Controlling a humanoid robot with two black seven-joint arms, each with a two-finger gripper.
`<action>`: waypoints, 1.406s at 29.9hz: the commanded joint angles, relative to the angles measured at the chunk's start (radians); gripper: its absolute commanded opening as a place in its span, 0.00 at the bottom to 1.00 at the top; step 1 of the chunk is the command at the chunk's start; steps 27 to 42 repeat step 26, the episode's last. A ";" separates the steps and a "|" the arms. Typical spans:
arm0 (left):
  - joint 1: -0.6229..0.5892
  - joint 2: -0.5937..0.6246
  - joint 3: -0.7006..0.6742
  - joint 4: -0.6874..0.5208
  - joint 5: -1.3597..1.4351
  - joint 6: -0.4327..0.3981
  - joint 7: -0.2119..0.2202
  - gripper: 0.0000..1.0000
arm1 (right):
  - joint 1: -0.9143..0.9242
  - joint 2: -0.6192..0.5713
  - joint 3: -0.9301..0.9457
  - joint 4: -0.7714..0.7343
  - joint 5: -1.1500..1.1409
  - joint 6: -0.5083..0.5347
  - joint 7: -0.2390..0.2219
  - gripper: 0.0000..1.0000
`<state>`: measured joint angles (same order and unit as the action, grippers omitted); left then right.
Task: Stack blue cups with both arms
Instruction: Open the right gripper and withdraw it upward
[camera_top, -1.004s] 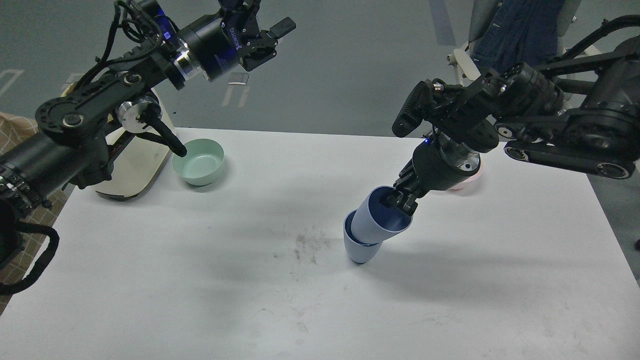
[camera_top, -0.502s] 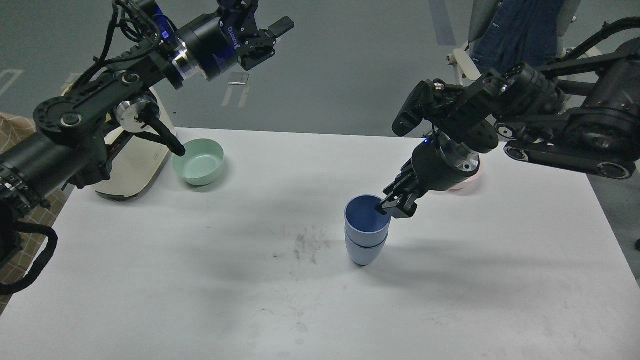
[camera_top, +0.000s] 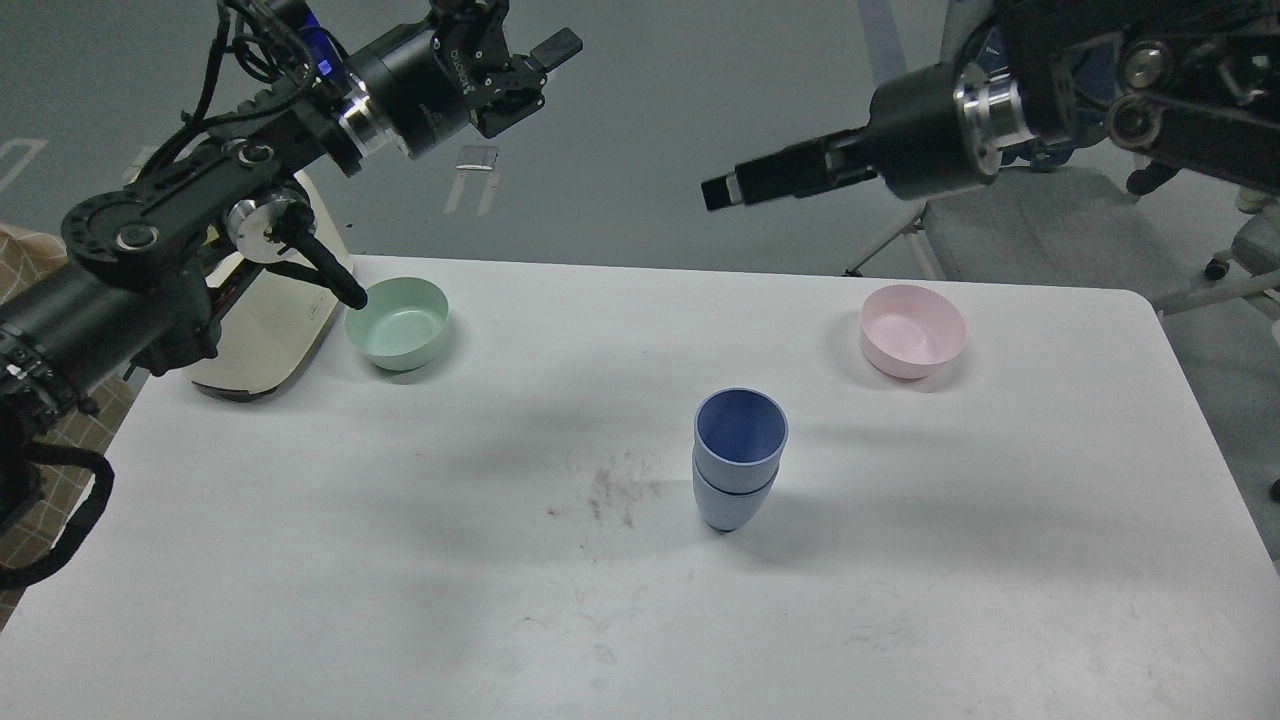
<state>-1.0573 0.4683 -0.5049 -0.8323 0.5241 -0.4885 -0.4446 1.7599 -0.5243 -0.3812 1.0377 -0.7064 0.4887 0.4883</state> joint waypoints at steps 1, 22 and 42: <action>0.008 -0.013 0.000 0.042 -0.038 0.000 -0.003 0.97 | -0.106 -0.029 0.129 -0.112 0.151 0.000 0.000 0.96; 0.178 -0.175 -0.050 0.292 -0.162 0.000 0.000 0.98 | -0.774 0.225 0.848 -0.493 0.406 0.000 0.000 1.00; 0.185 -0.189 -0.086 0.292 -0.162 0.000 0.001 0.98 | -0.793 0.234 0.875 -0.496 0.406 0.000 0.000 1.00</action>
